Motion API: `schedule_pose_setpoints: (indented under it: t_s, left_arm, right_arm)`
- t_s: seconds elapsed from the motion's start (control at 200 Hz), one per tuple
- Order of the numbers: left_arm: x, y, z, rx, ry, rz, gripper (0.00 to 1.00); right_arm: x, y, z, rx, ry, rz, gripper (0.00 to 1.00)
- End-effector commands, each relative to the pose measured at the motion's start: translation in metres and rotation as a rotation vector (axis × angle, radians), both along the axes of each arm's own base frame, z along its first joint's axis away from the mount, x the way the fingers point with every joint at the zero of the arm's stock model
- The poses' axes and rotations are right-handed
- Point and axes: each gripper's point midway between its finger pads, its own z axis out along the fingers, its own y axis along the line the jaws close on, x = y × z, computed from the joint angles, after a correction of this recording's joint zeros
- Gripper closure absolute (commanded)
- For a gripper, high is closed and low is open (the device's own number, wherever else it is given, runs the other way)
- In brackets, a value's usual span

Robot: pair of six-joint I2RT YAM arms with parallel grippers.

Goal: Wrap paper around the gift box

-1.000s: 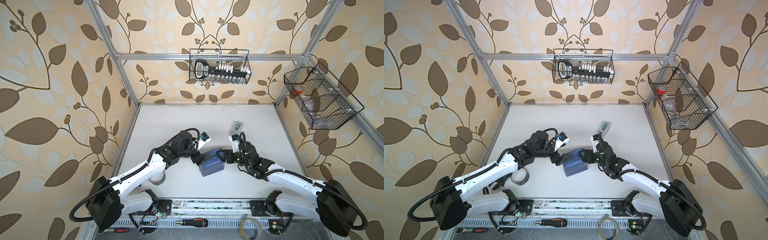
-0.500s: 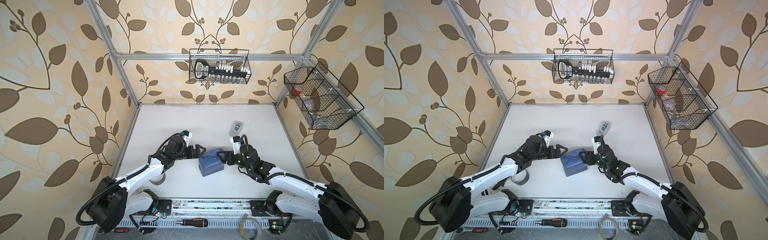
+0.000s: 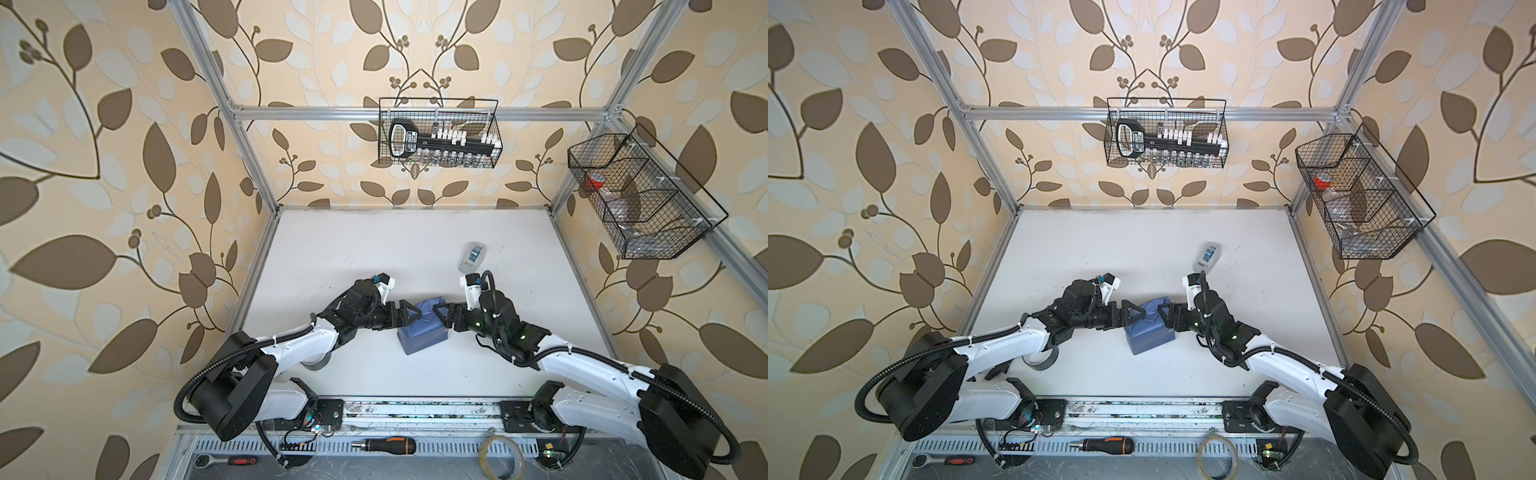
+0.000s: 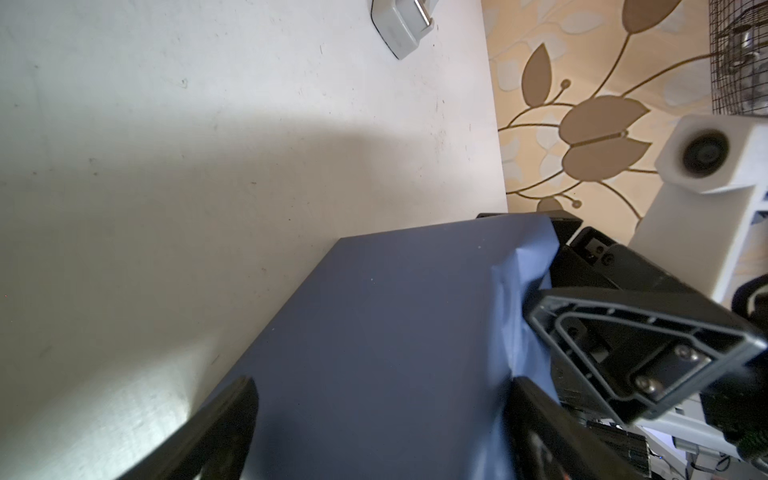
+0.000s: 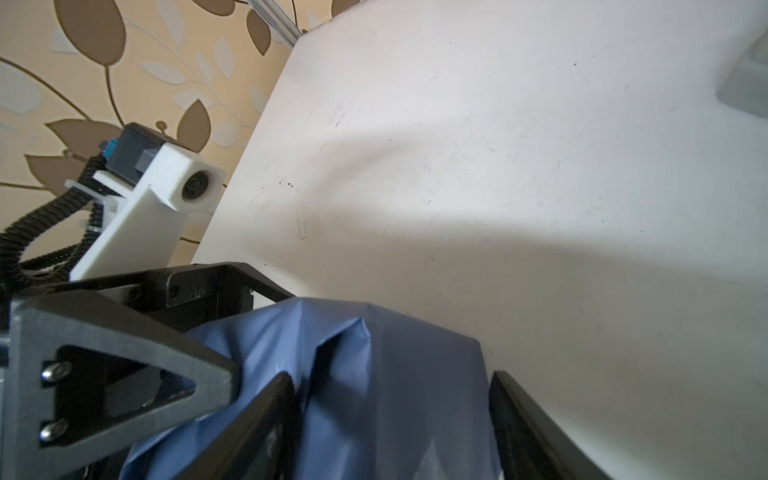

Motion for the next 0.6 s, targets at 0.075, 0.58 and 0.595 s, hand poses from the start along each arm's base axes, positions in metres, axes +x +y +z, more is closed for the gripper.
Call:
schedule_pose_setpoints:
  t_s: [0.075, 0.58, 0.595]
  left_arm:
    - [-0.011, 0.006, -0.022, 0.034, 0.036, -0.009, 0.06]
    - [-0.011, 0.006, -0.024, 0.045, 0.03, -0.013, 0.07]
    - [-0.01, 0.006, -0.023, 0.045, 0.028, -0.011, 0.07]
  right_arm:
    - [0.001, -0.005, 0.019, 0.055, 0.022, 0.015, 0.21]
    - [0.038, 0.016, 0.021, 0.173, 0.115, -0.012, 0.24]
    - [0.038, 0.014, 0.018, 0.173, 0.121, -0.019, 0.25]
